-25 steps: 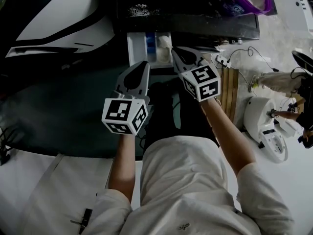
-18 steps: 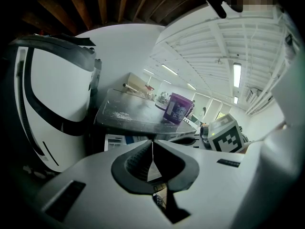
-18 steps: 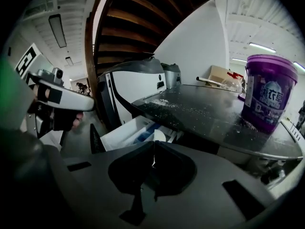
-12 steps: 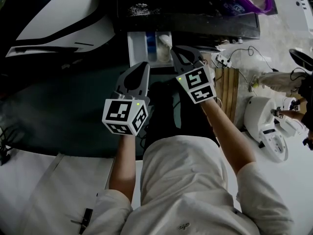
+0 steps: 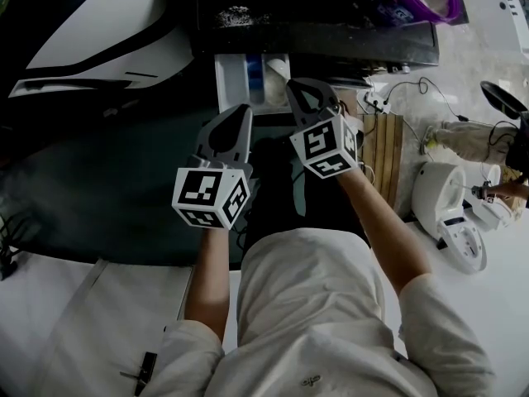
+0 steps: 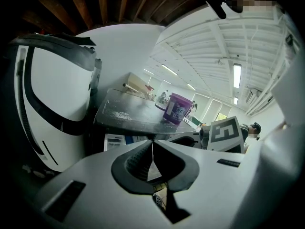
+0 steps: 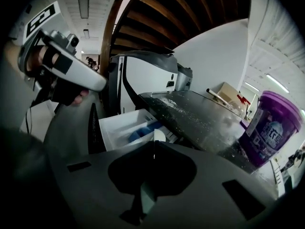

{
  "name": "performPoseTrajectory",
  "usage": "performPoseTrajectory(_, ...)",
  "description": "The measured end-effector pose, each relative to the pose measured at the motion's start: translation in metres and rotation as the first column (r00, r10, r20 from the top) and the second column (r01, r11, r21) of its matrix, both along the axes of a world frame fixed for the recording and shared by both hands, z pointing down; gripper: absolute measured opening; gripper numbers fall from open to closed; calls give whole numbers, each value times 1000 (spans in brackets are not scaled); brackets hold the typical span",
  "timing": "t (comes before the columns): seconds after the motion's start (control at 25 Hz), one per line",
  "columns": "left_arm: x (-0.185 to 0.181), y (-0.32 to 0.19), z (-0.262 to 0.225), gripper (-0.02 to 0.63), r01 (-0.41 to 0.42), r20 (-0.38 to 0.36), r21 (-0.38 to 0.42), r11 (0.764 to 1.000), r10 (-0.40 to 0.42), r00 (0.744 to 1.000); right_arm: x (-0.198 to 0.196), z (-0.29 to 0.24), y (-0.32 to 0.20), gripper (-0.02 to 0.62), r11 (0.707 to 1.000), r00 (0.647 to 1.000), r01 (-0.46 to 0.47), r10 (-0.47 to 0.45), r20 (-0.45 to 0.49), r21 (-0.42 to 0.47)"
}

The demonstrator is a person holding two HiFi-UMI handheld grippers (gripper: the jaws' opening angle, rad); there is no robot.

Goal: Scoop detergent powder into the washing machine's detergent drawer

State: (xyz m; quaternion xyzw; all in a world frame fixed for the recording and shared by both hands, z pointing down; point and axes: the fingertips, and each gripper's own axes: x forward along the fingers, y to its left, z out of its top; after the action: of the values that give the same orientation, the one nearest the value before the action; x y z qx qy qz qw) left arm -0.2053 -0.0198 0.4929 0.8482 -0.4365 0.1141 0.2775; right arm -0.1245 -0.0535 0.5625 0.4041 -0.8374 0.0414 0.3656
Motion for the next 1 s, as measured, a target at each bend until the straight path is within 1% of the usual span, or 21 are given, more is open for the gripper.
performPoseTrajectory(0.12,0,1,0,20,1,0,0,1000,-1,1000,-1,2,2,9,999,997,39,-37,-63,30)
performPoseTrajectory(0.32,-2,2,0,20,4,1,0,1000,-4,1000,-2,4,4,9,995,988,83,-74,-134,59)
performPoseTrajectory(0.52,-3,4,2,20,9,-2,-3,1000,-9,1000,-3,6,7,9,986,970,138,-116,-211,91)
performPoseTrajectory(0.64,-3,6,1,20,12,-5,-4,1000,-12,1000,-4,6,8,9,981,961,162,-133,-242,103)
performPoseTrajectory(1.0,-4,10,1,20,11,-2,-2,1000,-11,1000,-6,8,14,9,951,903,274,-202,-380,145)
